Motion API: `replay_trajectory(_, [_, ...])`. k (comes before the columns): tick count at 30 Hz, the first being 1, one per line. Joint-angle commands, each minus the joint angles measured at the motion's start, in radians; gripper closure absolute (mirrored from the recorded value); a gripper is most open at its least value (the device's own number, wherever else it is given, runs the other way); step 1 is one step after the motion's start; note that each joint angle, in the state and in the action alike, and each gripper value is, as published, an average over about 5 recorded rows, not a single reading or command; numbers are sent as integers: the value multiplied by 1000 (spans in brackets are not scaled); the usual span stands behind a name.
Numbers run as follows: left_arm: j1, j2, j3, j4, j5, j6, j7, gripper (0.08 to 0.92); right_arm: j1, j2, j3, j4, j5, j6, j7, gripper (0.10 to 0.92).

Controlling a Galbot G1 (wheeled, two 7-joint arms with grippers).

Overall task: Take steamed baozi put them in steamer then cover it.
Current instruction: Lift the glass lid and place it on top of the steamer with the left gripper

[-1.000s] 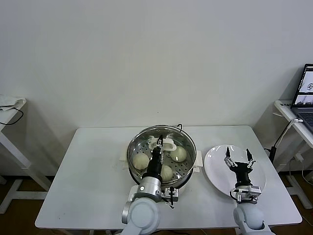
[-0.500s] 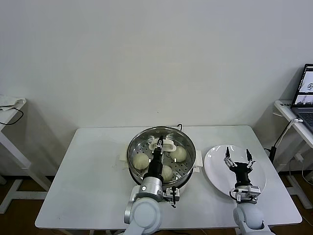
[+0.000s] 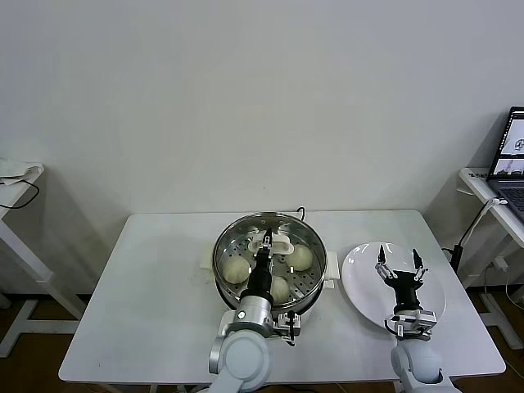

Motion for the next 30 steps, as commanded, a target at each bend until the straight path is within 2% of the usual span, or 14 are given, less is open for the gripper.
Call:
replay_trajectory(1, [2, -1, 0, 2, 3, -1, 1, 807, 1, 0, 0, 1, -1, 1, 0, 203])
replay_trajectory(19, [6, -4, -9, 5, 11, -5, 1, 799, -1, 2, 0, 3, -1, 1, 1, 203])
replay_trajectory(22, [6, -5, -8, 4, 9, -4, -2, 740, -1, 1, 1, 4, -2, 1, 1, 203])
replay_trajectory(30, [23, 7, -1, -47, -3, 0, -7, 499, -2, 2, -1, 5, -1, 1, 1, 203])
